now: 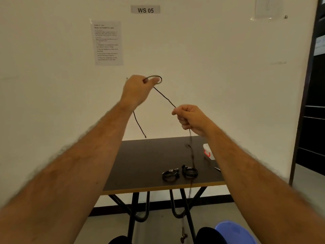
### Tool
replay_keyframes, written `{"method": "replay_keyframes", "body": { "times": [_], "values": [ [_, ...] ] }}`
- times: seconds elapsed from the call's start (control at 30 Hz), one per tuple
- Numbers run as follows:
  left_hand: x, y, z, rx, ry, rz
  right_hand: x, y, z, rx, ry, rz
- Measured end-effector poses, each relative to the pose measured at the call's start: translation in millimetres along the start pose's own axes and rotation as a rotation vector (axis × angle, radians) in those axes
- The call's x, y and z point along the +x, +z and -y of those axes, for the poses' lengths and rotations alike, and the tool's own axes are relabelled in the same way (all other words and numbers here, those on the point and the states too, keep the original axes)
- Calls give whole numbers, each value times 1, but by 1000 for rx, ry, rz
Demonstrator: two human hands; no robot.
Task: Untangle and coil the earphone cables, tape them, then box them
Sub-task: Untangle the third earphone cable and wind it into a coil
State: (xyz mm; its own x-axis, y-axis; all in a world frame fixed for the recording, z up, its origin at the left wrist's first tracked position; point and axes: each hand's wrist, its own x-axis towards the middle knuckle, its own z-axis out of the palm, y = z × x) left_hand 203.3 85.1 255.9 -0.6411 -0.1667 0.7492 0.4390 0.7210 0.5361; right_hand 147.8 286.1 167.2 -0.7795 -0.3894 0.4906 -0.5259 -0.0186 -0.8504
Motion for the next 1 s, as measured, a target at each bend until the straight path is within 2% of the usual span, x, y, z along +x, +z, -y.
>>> {"method": "replay_keyframes", "body": {
  "times": [0.13,0.27,0.37,0.5,0.73,0.87,1.0],
  "values": [
    [24,-28,-4,-206,-42,-183,-17,-7,-57,142,110,-3],
    [33,-31,-18,-132,-5,-228,-30,6,-76,175,144,19],
    [33,-26,-28,-165,2,-244,-30,17,-76,99,148,72],
    [27,-20,-41,-197,-4,-170,-36,18,-85,11,209,117],
    [2,-3,-37,18,-43,250,-27,20,-34,296,119,254],
    [-5,-2,-34,-55,-130,219,-20,19,-3,181,62,195],
    [-2,-11,-35,-149,-237,190,-20,9,-7,145,89,138]
  ]
}}
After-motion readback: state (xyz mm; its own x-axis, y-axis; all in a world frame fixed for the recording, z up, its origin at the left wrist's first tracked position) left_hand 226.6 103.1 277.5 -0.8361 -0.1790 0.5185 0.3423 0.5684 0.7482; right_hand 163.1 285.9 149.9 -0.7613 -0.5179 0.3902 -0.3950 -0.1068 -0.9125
